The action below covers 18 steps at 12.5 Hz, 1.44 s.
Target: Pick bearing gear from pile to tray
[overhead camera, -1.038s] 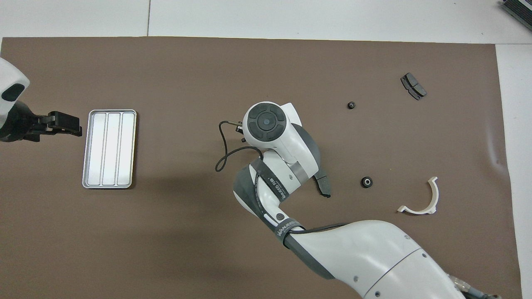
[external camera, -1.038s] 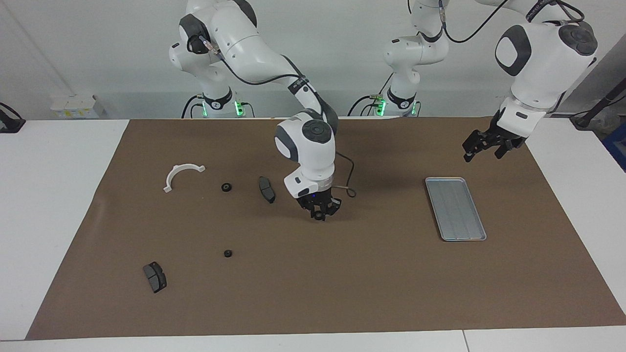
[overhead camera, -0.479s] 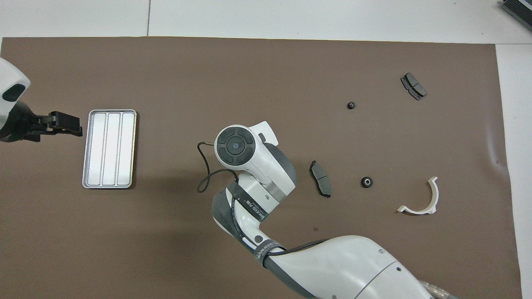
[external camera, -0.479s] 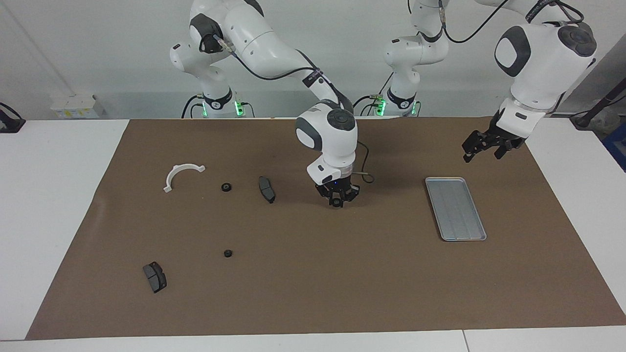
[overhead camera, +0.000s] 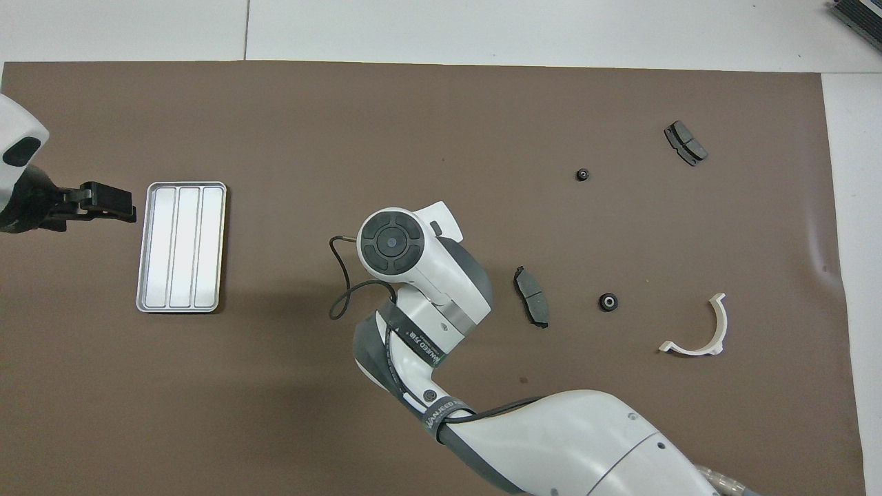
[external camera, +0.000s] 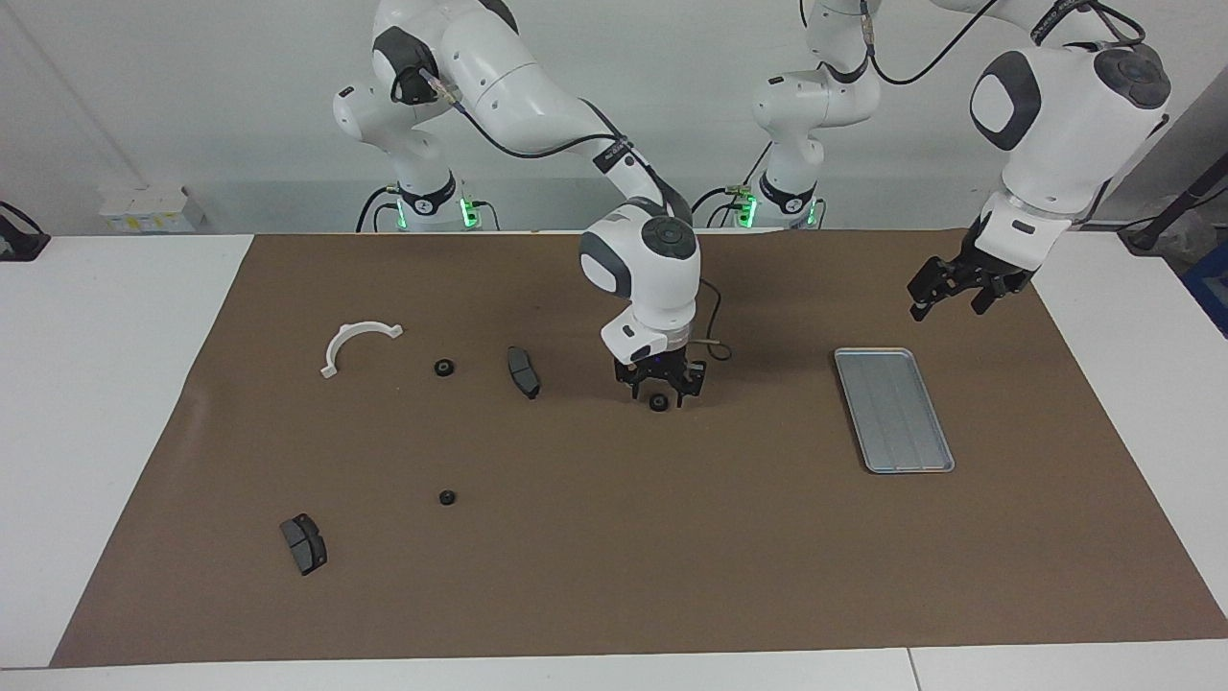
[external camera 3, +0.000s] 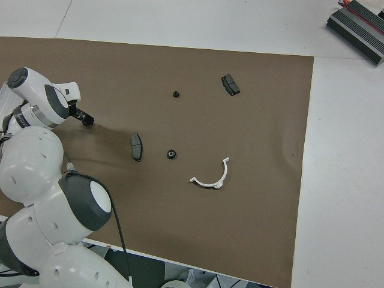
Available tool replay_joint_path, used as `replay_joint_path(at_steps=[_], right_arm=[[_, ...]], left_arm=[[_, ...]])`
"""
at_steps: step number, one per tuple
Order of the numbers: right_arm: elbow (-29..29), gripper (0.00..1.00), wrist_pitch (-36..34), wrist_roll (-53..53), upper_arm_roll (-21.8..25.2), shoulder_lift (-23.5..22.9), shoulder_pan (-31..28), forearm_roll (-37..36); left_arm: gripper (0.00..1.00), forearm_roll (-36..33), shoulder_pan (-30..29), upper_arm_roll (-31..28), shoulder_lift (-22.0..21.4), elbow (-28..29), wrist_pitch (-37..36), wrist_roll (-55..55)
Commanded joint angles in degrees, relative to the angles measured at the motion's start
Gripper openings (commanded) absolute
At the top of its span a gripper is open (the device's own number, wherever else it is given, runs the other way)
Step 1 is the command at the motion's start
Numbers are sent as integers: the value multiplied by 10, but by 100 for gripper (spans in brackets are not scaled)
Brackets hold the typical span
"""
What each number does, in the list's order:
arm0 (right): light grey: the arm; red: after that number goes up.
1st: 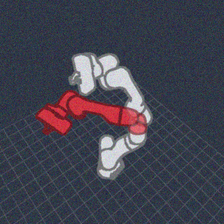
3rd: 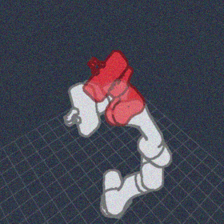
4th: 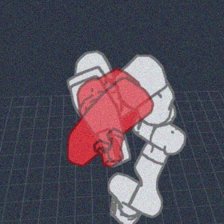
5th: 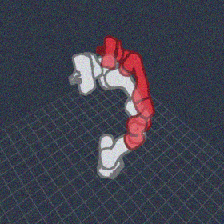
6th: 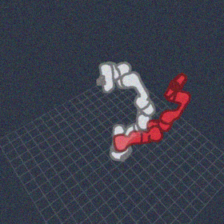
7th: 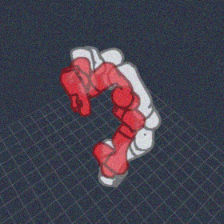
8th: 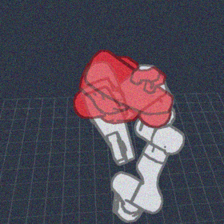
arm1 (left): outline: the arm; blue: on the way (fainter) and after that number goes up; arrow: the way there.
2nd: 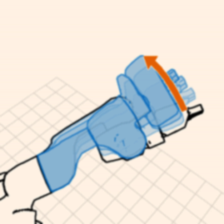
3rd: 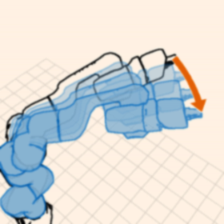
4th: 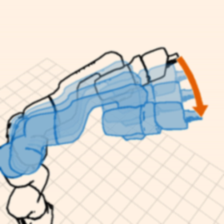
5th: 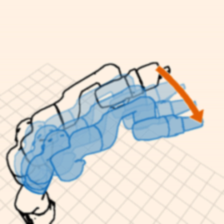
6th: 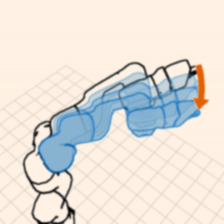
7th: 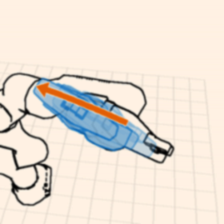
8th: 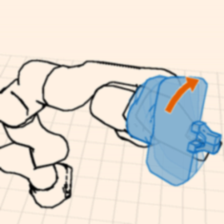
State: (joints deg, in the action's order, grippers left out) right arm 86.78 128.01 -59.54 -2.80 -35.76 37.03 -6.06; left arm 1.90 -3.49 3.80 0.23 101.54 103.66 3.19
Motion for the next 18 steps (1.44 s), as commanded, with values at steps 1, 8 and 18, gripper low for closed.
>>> replay_joint_path(at_steps=[1,8,18], right_arm=[[13,87,-2,1,1,19,-19,-11],[240,100,40,149,-1,196,-121,-5],[452,100,67,388,-2,322,-254,37]], left_arm=[[100,2,-2,2,-6,19,15,-4],[100,2,101,2,40,73,129,154],[100,-10,305,2,203,37,294,398]])
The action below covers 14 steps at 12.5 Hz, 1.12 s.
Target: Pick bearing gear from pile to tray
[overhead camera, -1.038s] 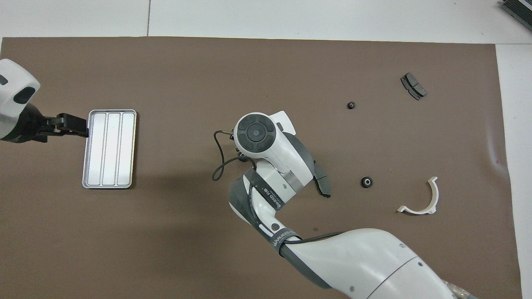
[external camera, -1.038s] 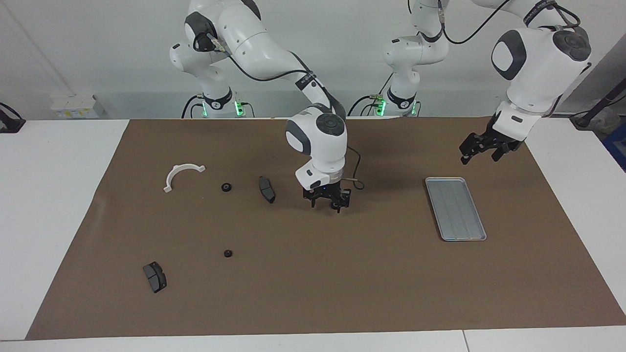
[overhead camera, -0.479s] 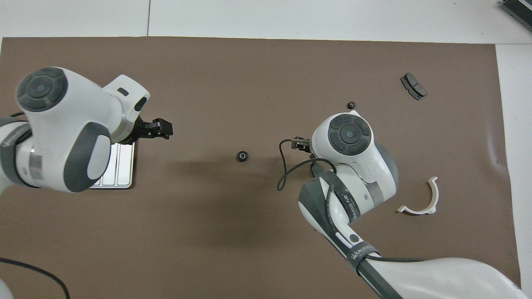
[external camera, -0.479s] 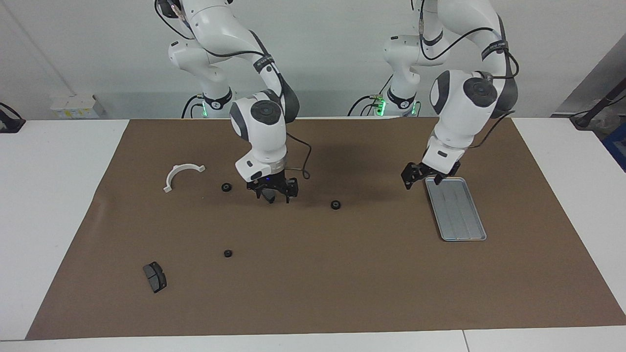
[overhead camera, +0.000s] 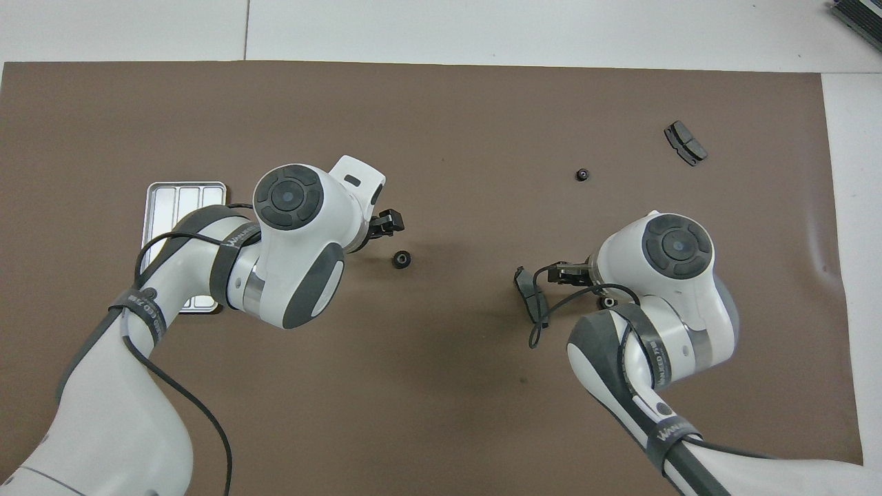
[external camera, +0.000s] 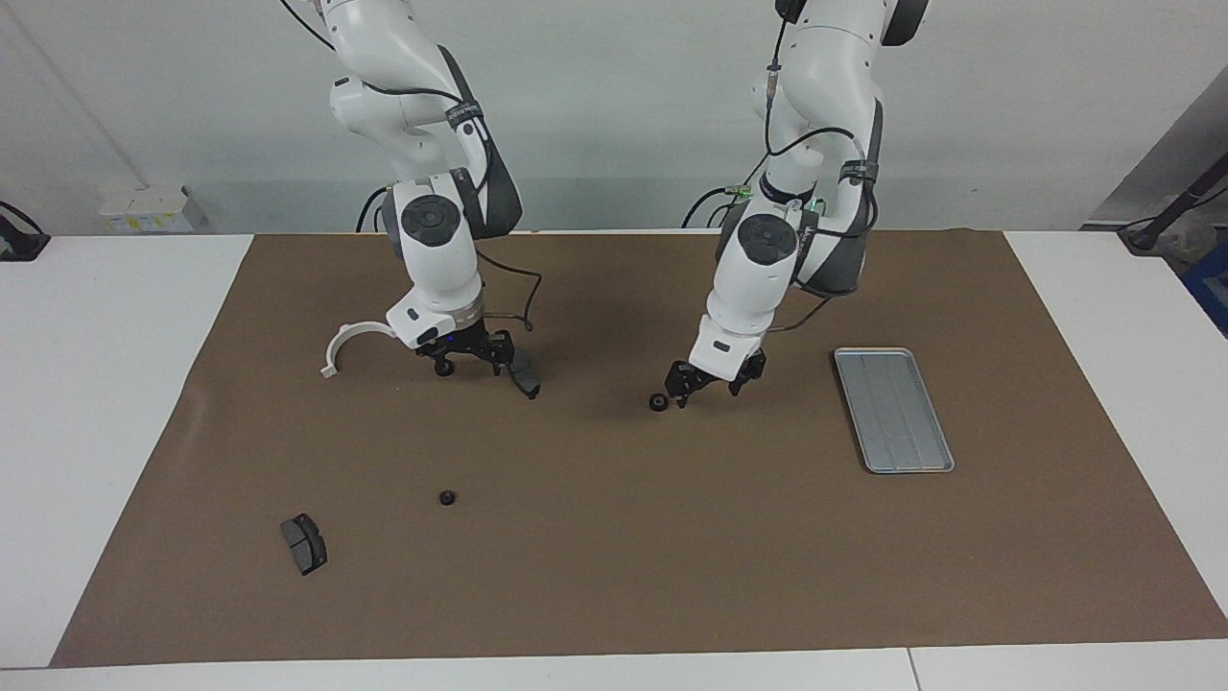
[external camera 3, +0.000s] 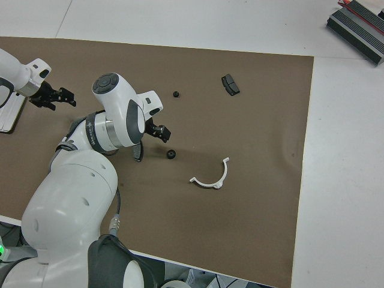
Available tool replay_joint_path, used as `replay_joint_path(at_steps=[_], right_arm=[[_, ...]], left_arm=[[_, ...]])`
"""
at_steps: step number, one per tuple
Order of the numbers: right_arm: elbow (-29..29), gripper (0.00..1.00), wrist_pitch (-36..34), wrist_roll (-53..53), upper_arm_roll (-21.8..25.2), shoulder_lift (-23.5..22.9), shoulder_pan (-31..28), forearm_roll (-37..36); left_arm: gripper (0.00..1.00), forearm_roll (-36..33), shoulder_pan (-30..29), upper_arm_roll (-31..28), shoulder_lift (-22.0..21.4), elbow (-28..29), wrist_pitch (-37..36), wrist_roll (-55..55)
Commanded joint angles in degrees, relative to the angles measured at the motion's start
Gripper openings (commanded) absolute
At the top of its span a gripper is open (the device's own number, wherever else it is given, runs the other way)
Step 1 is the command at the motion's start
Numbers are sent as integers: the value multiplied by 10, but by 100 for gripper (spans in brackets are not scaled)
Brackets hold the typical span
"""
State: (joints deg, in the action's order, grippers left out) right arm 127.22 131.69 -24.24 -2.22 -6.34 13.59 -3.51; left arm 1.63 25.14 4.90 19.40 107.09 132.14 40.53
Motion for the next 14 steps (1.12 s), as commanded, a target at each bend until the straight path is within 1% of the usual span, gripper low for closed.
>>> replay_joint_path(at_steps=[1,3,5,6,7,9,10,11,12,13,14], right_arm=[[64,100,40,48,-8,31,-31,11],[92,100,63,70,-8,40,-42,11],[111,99,76,88,-8,47,-55,28],[115,95,77,103,-8,48,-59,32],[116,93,77,105,-8,48,-65,37],[125,90,92,108,-8,48,-66,43],[131,83,94,110,-8,48,-66,43],[133,73,100,110,-8,48,-66,44],[133,66,102,109,-8,48,-66,44],[133,63,106,110,-8,47,-66,44],[133,63,123,108,-8,45,-65,44]], left_arm=[[100,-8,25,-9,13,-18,11,30],[100,-8,43,-9,16,-14,13,40],[100,-8,57,-9,22,-13,13,46],[100,-8,68,-9,34,-14,13,61],[100,-8,73,-9,35,-10,3,69],[100,-8,74,-9,36,-9,11,69],[100,-8,75,-9,35,-2,11,69],[100,-8,76,-9,32,6,13,70],[100,-8,75,-9,31,8,16,70],[100,-8,73,-9,32,8,28,70],[100,-7,71,-9,32,16,46,70]])
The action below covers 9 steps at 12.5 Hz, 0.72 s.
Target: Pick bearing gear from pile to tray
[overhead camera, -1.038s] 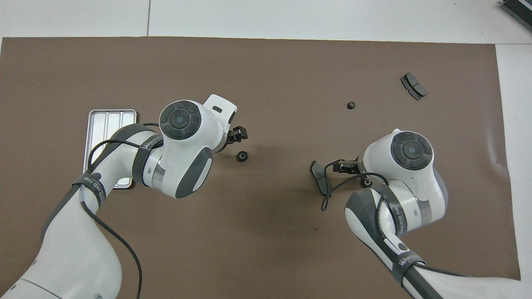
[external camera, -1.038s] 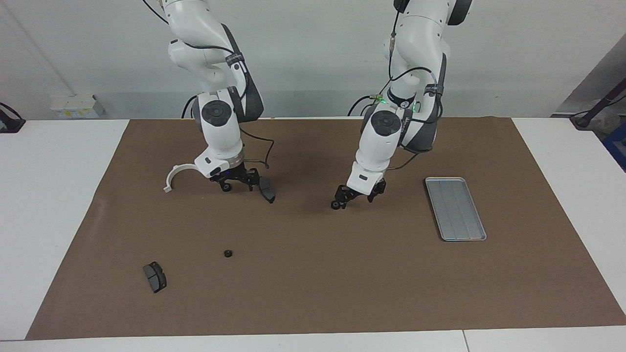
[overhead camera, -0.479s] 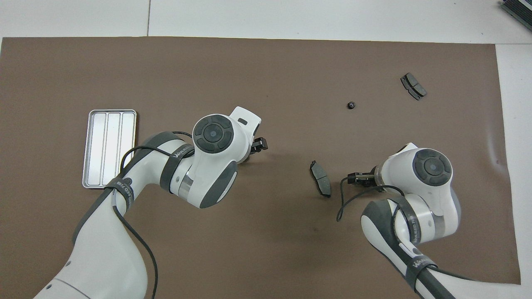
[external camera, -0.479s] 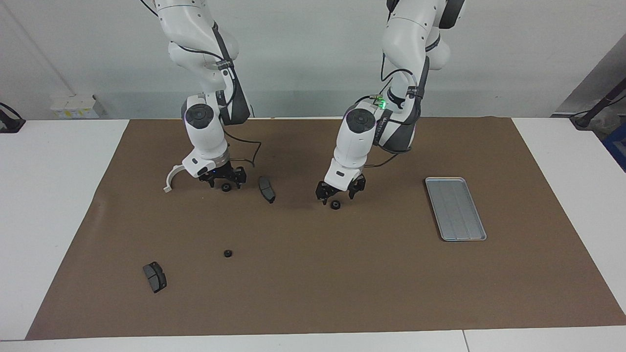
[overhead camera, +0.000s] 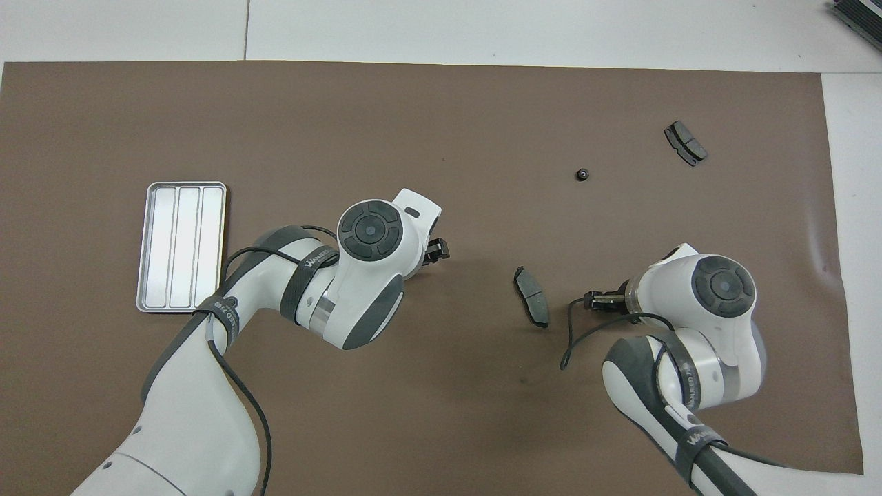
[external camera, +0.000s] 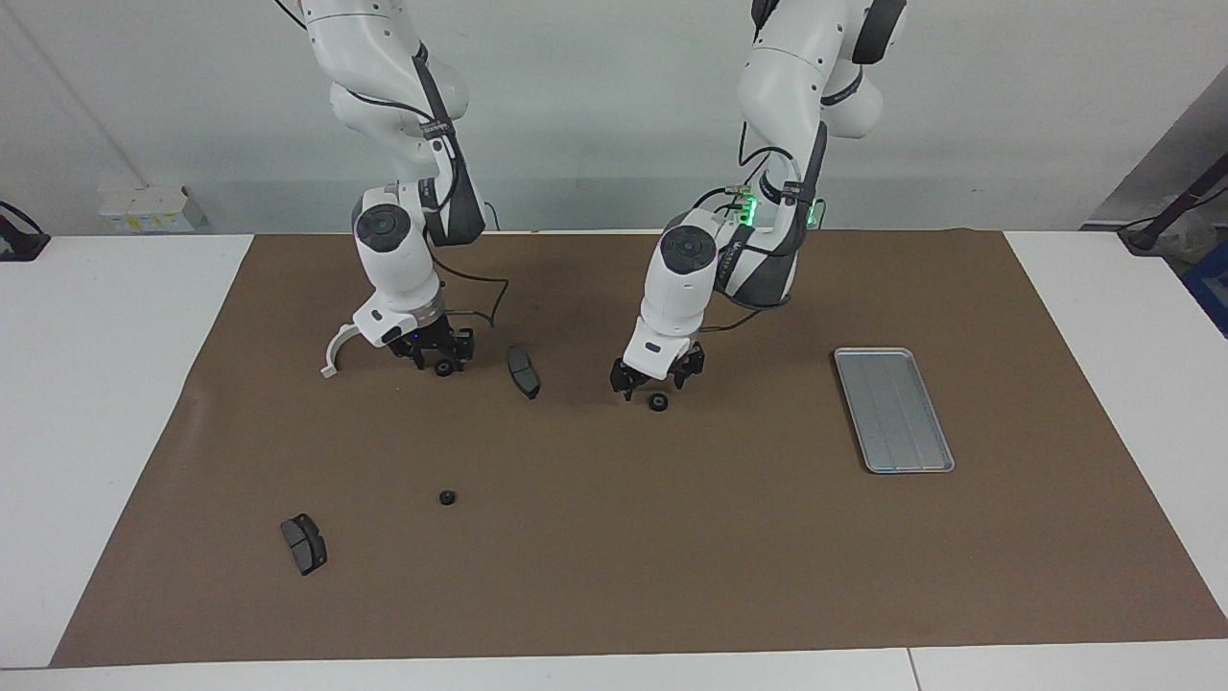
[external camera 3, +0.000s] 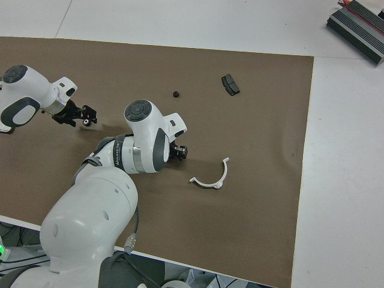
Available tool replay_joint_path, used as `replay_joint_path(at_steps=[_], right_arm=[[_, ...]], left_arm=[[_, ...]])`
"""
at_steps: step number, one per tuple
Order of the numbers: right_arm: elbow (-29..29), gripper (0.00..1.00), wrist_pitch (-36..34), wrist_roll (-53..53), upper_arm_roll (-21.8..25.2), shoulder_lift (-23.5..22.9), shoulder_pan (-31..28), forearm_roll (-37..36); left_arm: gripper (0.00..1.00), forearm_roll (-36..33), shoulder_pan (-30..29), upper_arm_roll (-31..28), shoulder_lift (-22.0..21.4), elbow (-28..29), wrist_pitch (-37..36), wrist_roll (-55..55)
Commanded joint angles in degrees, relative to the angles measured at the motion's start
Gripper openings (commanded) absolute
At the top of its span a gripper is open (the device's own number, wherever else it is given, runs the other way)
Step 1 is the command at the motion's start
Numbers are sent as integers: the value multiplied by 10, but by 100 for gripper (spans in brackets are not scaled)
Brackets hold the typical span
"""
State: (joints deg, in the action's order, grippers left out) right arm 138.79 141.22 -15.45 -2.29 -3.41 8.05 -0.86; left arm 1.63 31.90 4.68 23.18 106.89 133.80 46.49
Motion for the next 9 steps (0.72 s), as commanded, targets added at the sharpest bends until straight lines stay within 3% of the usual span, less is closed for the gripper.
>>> replay_joint_path(at_steps=[1,4,7,9], right_arm=[[17,62,32,20,-7,15,-8,17],[17,60,33,18,-7,15,-7,17],[17,55,32,15,-7,15,-6,17],[17,32,30,13,-7,16,-5,17]], left_arm=[[100,-7,3,-6,-6,24,45,11],[92,-7,4,-6,-4,28,47,8],[73,-7,3,-6,-4,29,45,3],[54,-7,4,-6,-4,30,42,2]])
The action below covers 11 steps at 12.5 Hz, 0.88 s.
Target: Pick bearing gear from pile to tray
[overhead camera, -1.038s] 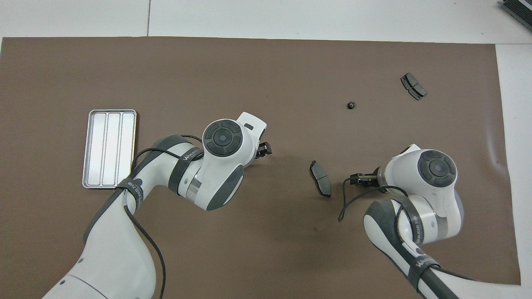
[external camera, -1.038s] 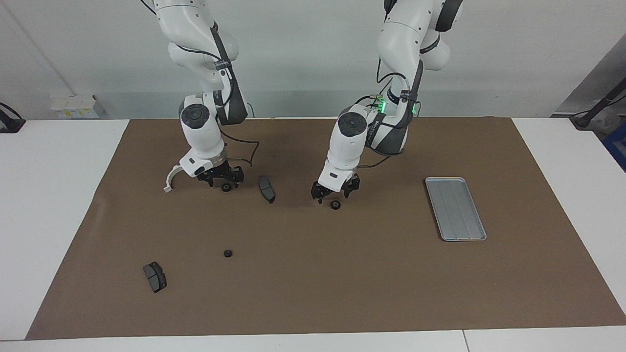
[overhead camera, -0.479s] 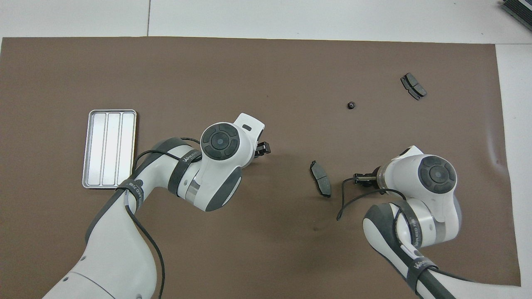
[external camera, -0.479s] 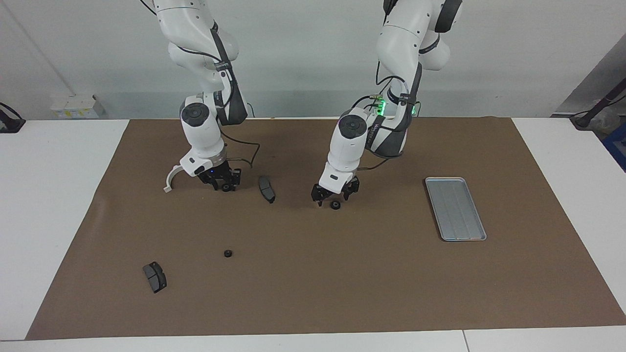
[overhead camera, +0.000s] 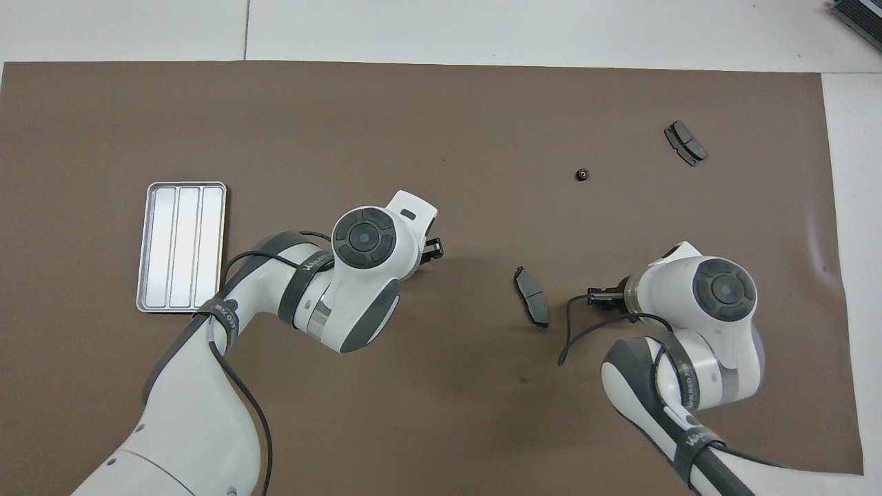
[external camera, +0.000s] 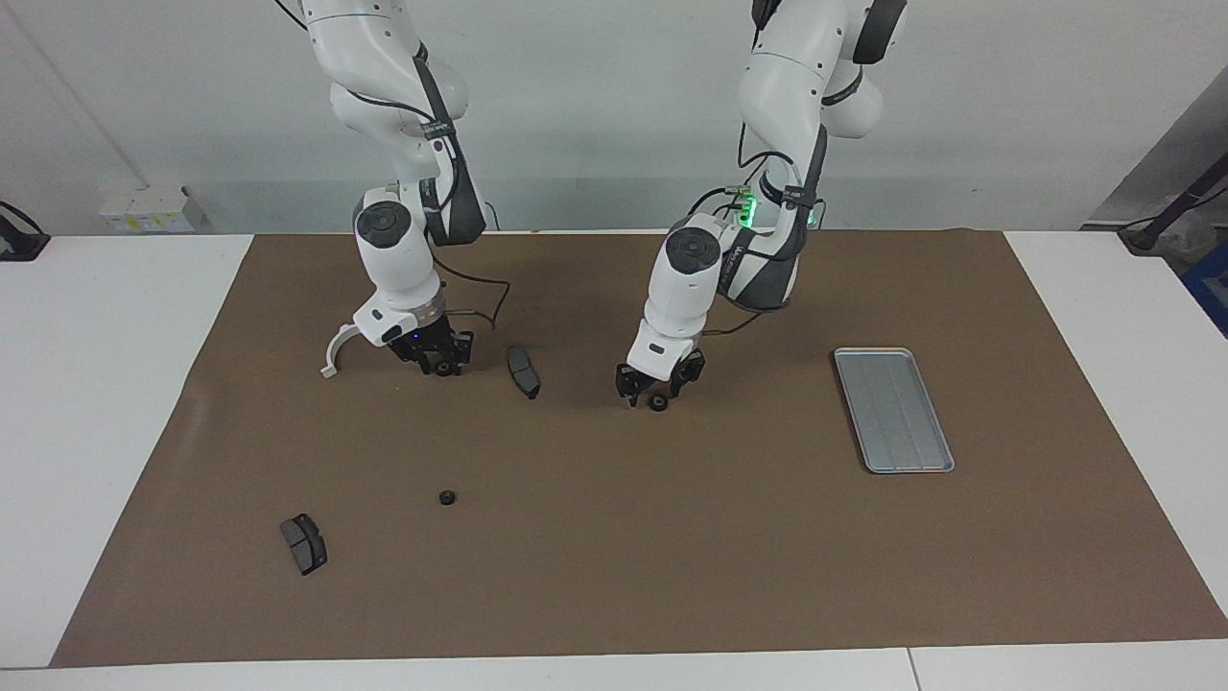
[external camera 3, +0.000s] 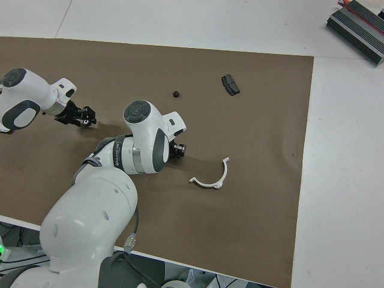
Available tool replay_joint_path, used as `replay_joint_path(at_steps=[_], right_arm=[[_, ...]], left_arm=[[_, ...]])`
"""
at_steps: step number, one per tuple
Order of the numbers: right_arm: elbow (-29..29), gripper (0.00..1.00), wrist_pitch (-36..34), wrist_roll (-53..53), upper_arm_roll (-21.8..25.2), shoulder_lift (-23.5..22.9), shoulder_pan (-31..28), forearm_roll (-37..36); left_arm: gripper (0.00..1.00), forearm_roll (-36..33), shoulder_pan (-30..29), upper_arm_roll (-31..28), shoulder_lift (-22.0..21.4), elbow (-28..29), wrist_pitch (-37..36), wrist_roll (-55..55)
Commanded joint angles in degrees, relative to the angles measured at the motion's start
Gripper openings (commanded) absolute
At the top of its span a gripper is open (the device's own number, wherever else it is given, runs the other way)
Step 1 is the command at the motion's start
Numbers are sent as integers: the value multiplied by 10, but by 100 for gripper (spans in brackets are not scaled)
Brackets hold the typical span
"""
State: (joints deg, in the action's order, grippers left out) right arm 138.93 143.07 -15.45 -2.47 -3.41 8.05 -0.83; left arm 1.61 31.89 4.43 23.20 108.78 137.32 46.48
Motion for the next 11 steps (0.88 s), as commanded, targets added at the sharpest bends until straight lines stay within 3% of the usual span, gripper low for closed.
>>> replay_joint_path(at_steps=[1,5,11], right_arm=[[15,19,12,12,-5,15,-5,17],[-12,0,6,-6,-5,17,-5,21],[-122,2,-17,-62,-8,-27,10,21]], left_arm=[[47,-7,4,-4,-4,12,7,1],[34,-7,2,-4,-4,12,3,-10],[22,-7,-1,-4,-4,12,2,-13]])
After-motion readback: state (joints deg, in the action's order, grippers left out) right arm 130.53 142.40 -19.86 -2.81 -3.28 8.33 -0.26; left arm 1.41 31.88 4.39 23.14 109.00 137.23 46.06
